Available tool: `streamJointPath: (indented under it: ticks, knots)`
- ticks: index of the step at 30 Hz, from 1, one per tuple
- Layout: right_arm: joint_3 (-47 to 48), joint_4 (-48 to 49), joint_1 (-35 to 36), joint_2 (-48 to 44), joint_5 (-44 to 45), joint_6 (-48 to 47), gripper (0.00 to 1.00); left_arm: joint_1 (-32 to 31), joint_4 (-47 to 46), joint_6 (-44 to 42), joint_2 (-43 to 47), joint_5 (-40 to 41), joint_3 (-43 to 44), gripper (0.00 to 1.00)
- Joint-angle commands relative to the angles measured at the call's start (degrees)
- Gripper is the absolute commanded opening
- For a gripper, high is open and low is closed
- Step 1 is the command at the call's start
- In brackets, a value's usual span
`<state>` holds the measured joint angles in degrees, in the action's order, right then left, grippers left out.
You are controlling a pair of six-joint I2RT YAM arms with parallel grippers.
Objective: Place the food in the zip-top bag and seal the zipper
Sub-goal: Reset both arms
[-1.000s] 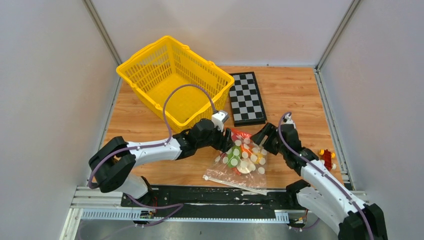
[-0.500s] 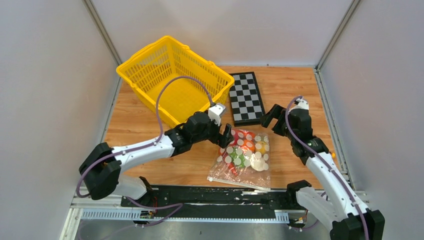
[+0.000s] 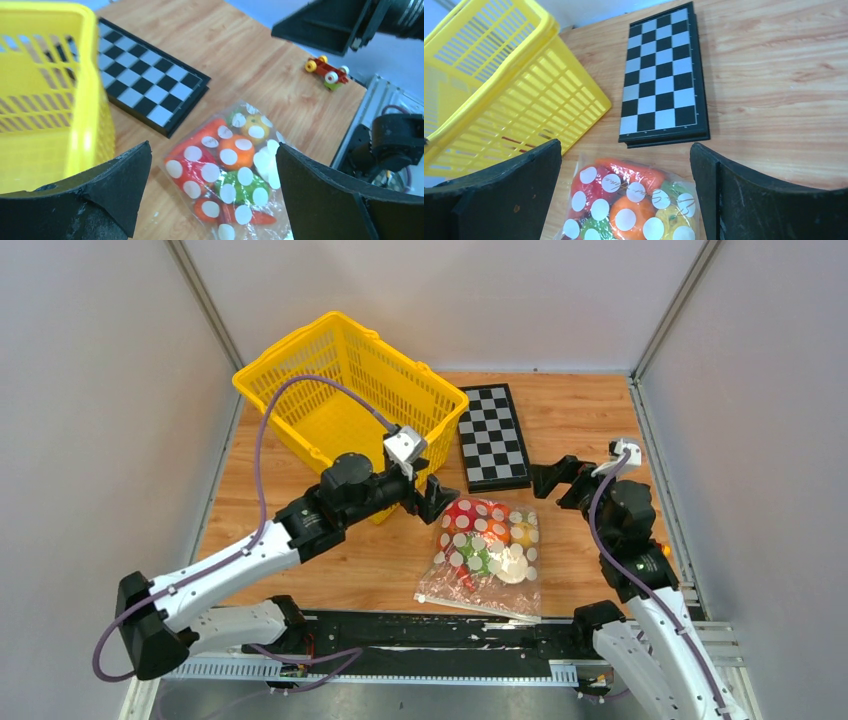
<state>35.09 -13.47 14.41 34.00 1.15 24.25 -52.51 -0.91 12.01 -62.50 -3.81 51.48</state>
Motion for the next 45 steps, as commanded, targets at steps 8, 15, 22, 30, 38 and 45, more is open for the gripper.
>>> streamJointPath:
  ticks: [8,15,22,30,38,45]
  knots:
    - [7.4,-3.3,-0.2,0.8,-4.2,-7.3,1.0,-0.1,9.2,-9.5,13.4,16.2,3.6,1.0]
    - [9.6,-6.9,-0.2,1.7,-3.6,-10.0,1.0,-0.1,14.3,-11.9,16.8,23.9,4.9,1.0]
    - [12.8,-9.1,-0.2,3.9,3.4,-13.6,1.0,8.5,19.5,-12.3,16.6,30.2,7.4,1.0]
    - [18.5,-14.1,-0.3,9.0,5.3,-14.0,1.0,30.6,26.2,2.3,16.4,23.5,11.2,1.0]
    - [17.9,-13.4,-0.4,9.4,-9.6,-12.0,1.0,30.6,29.6,8.8,21.2,30.8,8.4,1.0]
    - [15.6,-13.5,-0.4,8.7,-9.8,-11.2,1.0,30.6,29.6,10.8,21.5,35.5,6.2,1.0]
